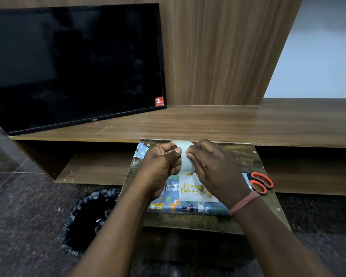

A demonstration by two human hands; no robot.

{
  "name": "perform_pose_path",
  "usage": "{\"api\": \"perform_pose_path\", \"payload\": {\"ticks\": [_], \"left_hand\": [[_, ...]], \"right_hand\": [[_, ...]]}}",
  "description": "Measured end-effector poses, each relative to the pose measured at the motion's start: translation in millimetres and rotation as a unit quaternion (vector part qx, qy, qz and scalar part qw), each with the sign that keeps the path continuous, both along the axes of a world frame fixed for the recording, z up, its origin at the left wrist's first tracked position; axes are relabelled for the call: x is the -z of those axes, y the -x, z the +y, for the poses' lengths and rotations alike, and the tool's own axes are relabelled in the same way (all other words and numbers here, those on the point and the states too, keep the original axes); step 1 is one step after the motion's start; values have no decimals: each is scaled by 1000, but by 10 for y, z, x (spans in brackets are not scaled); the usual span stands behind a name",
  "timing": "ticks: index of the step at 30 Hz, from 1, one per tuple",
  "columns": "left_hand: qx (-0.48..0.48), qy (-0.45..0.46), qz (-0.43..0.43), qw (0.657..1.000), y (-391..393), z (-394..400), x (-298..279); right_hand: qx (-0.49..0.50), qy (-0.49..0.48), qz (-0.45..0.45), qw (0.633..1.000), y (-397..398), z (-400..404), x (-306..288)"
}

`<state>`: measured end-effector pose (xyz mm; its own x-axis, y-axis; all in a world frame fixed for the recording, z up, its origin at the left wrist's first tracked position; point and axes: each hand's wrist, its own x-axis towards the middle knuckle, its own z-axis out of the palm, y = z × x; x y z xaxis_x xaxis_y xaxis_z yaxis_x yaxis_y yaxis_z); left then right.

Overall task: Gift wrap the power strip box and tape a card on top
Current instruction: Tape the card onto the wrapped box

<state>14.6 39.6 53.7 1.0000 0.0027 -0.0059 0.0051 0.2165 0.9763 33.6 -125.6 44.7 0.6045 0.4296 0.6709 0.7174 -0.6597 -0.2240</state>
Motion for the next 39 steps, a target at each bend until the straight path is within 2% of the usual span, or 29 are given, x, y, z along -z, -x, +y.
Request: {"api": "perform_pose_path", "payload": {"ticks": [9, 20, 28, 36, 39], "left_hand": [[35, -20, 0, 999, 53, 85, -22], [14, 17, 38, 999, 35, 34, -48], [-15, 50, 60, 997, -24, 63, -12], [3, 19, 48, 999, -14, 18, -32], [10, 16, 55, 998, -12, 22, -15]], "right_hand": [[17, -3, 4, 1000, 46, 58, 91], [12, -10, 106, 994, 85, 156, 92], [-50, -138, 196, 970, 31, -11, 0], [-44, -149, 119, 981, -2, -35, -28], [-27, -93, 75, 992, 5, -37, -35]]}}
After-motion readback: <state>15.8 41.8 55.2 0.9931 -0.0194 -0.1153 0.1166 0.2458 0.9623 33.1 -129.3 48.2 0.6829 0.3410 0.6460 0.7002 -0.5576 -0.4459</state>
